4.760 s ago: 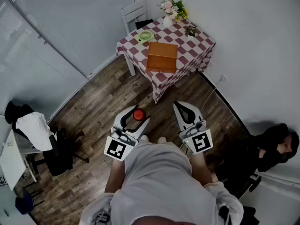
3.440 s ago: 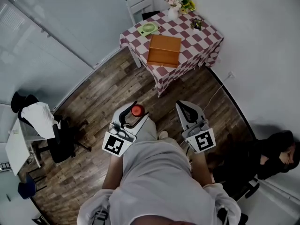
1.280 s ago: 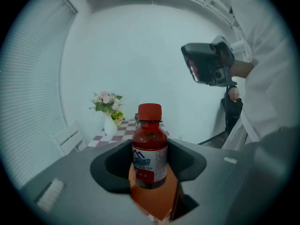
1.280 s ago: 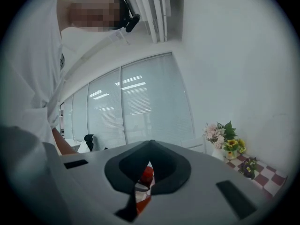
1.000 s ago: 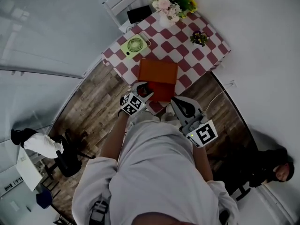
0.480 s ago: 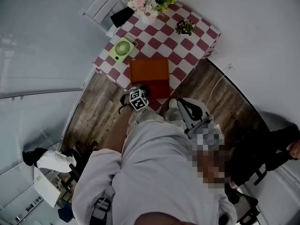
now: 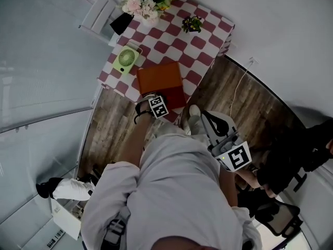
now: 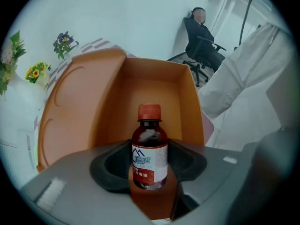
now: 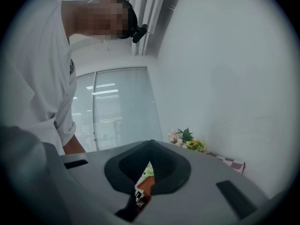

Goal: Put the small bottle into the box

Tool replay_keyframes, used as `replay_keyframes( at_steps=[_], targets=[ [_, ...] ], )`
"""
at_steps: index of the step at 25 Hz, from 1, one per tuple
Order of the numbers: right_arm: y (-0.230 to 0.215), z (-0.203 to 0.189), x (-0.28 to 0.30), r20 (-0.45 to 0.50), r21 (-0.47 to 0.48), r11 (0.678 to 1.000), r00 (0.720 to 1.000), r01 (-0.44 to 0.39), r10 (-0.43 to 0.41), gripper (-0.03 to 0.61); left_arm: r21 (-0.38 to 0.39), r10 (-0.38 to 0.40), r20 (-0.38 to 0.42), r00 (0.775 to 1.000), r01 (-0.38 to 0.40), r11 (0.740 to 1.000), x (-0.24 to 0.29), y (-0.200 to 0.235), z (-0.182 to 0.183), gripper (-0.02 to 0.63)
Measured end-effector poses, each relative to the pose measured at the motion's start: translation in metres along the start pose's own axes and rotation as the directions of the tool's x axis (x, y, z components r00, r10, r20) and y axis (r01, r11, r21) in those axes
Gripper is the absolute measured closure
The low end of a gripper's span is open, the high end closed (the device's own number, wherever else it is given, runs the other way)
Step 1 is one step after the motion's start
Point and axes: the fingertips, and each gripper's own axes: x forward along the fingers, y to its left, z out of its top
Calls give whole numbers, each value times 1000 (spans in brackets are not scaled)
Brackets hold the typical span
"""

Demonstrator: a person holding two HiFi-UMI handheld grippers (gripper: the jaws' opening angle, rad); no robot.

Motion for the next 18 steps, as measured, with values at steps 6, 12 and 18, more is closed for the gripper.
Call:
replay_keyframes(
  at_steps=[6, 12, 18],
  targets=[
    [1, 0, -4, 11, -1, 1000, 1000, 29, -29, 578, 36, -17, -48, 999, 19, 999, 5, -2, -2, 391],
    [3, 2, -8, 17, -9, 999, 999, 47, -47, 577, 58, -9, -51, 999, 12, 998, 5, -5, -5, 389],
    [8, 3, -9, 16, -11, 999, 999, 42, -41, 578, 24, -36, -16, 999, 37, 999, -6, -4, -4, 340]
  ],
)
